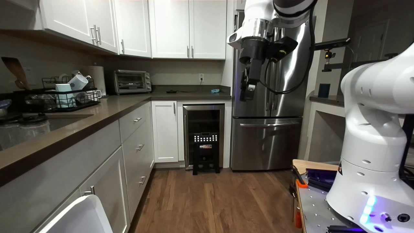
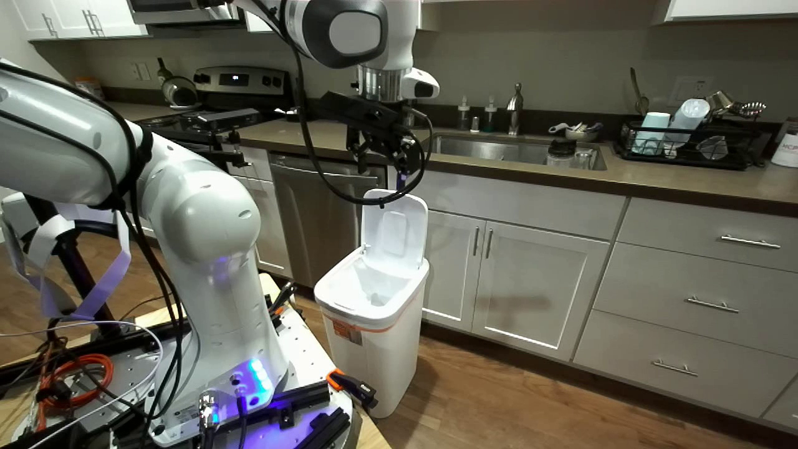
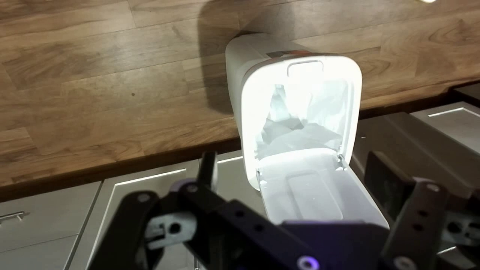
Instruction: Close the trash can.
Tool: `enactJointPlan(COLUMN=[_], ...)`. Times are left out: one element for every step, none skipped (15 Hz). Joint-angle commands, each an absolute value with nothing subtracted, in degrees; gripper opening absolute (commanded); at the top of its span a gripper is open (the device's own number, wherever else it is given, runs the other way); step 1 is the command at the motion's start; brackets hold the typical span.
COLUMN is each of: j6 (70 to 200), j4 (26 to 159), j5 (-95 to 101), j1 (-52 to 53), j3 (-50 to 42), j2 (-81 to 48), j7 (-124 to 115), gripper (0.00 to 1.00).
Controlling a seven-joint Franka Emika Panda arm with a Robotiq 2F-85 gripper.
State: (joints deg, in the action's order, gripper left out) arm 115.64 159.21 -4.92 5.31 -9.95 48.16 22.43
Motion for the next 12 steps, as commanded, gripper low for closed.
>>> enactJointPlan(j6=[115.1,114.9,114.9,114.8,114.7,114.7,114.6,115.0,114.9,115.3,115.0,114.7], j4=[158.9,158.9,158.9,158.9,158.8,158.8,158.8,158.9,158.9,159.1,159.1,158.9], j5=[-5.0,-5.3,-5.1,-5.1,-4.9,-4.8,-4.7,-4.4,-4.6,-4.4,-4.6,-4.7], j1=[5.0,5.1,5.0,5.0,4.9,4.8,4.7,4.4,4.3,4.2,4.3,4.4], j3=[-9.6,-9.8,-9.7,-9.7,-9.5,-9.4,-9.2,-8.8,-8.7,-8.5,-8.5,-8.6], j2=[48.0,48.0,48.0,48.0,48.0,48.0,48.0,48.1,48.1,48.2,48.2,48.1], j7=[22.3,22.3,22.2,22.1,21.9,21.7,21.4,20.8,20.4,20.1,19.8,19.8], gripper=[1.00,1.00,1.00,1.00,1.00,1.00,1.00,1.00,1.00,1.00,1.00,1.00])
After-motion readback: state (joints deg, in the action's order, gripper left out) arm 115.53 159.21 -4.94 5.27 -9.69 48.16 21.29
